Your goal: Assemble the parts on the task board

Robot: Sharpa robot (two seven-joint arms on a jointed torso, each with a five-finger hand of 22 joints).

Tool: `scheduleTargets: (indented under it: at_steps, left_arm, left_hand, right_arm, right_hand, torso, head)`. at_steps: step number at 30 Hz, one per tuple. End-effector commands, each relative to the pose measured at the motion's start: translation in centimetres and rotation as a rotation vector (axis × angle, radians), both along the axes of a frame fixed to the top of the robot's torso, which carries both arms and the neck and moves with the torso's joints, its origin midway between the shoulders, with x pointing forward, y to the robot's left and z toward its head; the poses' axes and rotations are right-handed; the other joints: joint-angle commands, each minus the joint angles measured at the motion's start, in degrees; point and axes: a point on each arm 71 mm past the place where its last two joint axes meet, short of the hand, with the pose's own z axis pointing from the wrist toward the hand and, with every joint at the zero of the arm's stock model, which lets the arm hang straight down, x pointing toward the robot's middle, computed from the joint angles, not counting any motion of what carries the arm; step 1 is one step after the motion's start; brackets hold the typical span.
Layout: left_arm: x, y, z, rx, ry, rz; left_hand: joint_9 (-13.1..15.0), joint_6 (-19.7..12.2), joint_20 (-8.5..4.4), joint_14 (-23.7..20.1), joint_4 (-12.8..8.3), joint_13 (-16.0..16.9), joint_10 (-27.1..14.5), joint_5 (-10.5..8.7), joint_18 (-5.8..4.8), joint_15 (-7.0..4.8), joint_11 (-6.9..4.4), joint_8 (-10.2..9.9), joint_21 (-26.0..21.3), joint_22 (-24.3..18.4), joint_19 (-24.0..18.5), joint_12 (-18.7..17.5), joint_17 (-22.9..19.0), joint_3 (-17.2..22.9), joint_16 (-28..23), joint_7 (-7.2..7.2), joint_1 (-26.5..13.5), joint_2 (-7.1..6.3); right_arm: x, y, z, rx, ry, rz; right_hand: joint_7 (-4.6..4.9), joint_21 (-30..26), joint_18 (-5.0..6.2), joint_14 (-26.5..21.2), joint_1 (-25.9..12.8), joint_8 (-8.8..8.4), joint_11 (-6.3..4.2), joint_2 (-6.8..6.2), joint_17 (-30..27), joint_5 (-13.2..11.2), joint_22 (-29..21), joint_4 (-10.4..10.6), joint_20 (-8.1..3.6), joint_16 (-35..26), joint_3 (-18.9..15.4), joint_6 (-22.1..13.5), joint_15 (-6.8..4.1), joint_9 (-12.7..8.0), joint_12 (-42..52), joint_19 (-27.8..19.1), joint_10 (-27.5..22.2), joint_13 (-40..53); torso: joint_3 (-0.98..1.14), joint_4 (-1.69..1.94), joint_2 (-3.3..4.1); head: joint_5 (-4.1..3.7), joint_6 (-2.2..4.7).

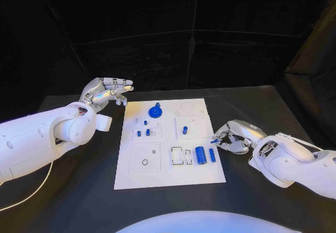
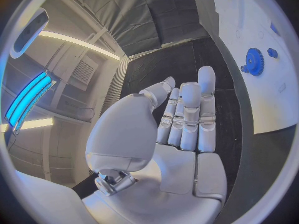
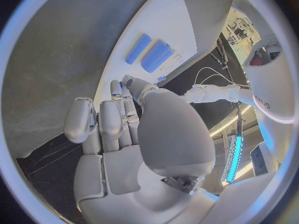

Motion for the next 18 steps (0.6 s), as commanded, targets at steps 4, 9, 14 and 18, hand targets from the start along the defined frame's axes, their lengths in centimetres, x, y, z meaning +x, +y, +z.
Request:
scheduleTargets:
  at_steps: [4,9,14,18]
  left_arm:
    - [-0.1,-0.3,0.1,-0.011,0.000,-0.017]
    - [-0.2,-0.5,0.1,-0.013,0.008,-0.028]
    - [-0.7,-1.0,-0.2,0.008,0.038,-0.064]
    - [-1.4,-1.5,-0.5,0.067,0.061,-0.108]
  left_hand:
    - [0.0,-0.4,0.13,-0.3,-0.1,0.1,-0.5,-0.03,0.85,0.08,0.03,0.2,-0.2,-0.1,-0.3,0.4,-0.1,-0.2,-0.3,-0.08,0.4,-0.16]
    - [0.0,-0.2,0.14,-0.2,0.0,0.1,-0.4,-0.04,0.84,0.09,0.01,0.4,-0.3,-0.1,-0.3,0.6,0.1,-0.4,-0.2,-0.12,0.3,-0.17]
    - [0.4,1.5,-0.12,0.5,0.7,0.5,1.3,-0.07,0.95,-0.40,-0.82,1.8,-0.6,-0.5,0.2,2.3,0.5,-2.1,0.4,-1.05,-0.9,-0.59]
    - [0.8,3.8,-0.88,2.6,1.9,1.3,4.0,-0.07,0.98,-1.36,-2.14,3.4,-0.8,-0.9,1.2,4.4,4.2,-4.6,2.8,-2.52,-2.6,-1.20]
  right_arm:
    - [0.6,0.4,1.8,0.016,-0.044,0.016]
    - [1.3,1.3,3.4,0.028,-0.073,0.033]
    - [2.0,3.2,4.9,0.044,-0.099,0.071]
    - [2.4,5.1,5.4,0.056,-0.102,0.111]
  right_hand:
    - [-0.35,0.2,-1.11,1.1,-0.6,-0.13,0.18,-0.10,0.2,0.2,0.1,0.3,0.01,0.3,-0.1,0.2,-0.29,0.1,-0.3,0.6,0.1,0.0]
    - [-0.35,0.2,-1.11,1.1,-0.6,-0.13,0.18,-0.10,0.2,0.2,0.1,0.3,0.01,0.3,-0.1,0.2,-0.29,0.1,-0.3,0.6,0.1,0.0]
    - [-0.38,0.3,-1.13,1.1,-0.7,-0.08,0.16,-0.13,0.2,0.2,0.2,0.3,0.01,0.3,-0.1,0.4,-0.30,0.1,-0.3,0.6,0.1,0.0]
    - [-0.40,0.3,-1.15,1.2,-0.8,-0.06,0.16,-0.16,0.3,0.1,0.3,0.4,0.01,0.4,-0.2,0.4,-0.30,0.1,-0.3,0.7,0.2,0.0]
  torso:
    - [-0.06,-0.01,0.00]
    - [-0.14,0.10,-0.04]
    - [-0.16,0.18,-0.04]
    - [-0.33,0.35,-0.12]
  head:
    - [0.06,0.09]
    - [0.37,0.22]
    - [1.10,0.62]
    - [1.87,1.07]
